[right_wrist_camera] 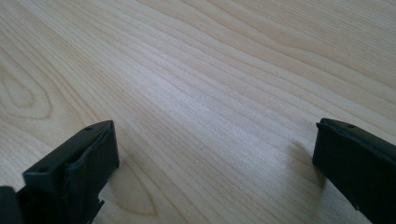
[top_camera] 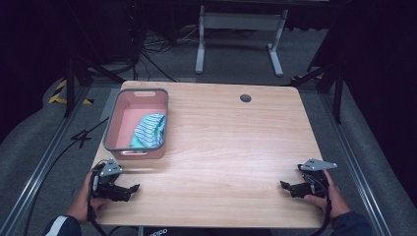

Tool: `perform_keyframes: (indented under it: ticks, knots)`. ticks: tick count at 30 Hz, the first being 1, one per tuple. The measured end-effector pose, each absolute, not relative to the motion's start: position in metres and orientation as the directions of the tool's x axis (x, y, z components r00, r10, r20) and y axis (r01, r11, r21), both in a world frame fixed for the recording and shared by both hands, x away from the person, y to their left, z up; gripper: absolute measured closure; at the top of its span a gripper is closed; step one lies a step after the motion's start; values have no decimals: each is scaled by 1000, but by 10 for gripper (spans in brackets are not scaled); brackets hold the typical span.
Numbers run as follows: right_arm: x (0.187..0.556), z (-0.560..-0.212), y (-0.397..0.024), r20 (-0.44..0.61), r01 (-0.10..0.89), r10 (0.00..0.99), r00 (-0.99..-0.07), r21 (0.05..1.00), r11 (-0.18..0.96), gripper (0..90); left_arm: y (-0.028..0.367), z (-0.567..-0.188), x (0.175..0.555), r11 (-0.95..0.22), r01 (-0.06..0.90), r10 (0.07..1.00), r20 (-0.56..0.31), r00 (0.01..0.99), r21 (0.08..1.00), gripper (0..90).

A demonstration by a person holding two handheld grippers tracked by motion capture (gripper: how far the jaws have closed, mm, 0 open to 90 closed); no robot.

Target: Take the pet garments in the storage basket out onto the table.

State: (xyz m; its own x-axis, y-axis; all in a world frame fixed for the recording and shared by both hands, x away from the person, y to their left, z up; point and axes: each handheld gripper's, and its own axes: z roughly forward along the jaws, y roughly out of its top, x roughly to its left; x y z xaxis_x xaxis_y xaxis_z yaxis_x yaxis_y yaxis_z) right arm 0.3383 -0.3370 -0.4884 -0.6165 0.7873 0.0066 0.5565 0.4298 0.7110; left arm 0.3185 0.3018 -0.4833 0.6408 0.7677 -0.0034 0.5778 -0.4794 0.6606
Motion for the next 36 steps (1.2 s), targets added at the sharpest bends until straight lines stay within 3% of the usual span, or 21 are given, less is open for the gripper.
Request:
perform_keyframes:
  ticks: [23, 25, 28, 30, 36]
  knots:
    - [338, -488, -337, 6, 557, 788, -615, 711, 429, 6, 304, -481, 316, -526, 556, 721, -9, 693, 643, 5]
    - [338, -488, -337, 6, 557, 788, -616, 711, 429, 6, 303, -479, 316, -529, 559, 720, -11, 694, 639, 39]
    - [338, -488, -337, 6, 556, 788, -616, 711, 430, 6, 305, -475, 313, -534, 547, 714, -2, 700, 645, 187]
    - [338, -488, -337, 5, 555, 787, -617, 711, 431, 7, 306, -475, 311, -526, 550, 715, -14, 699, 649, 150]
    - [338, -488, -337, 6, 556, 786, -618, 711, 432, 7, 311, -462, 307, -508, 536, 708, -27, 705, 675, 169]
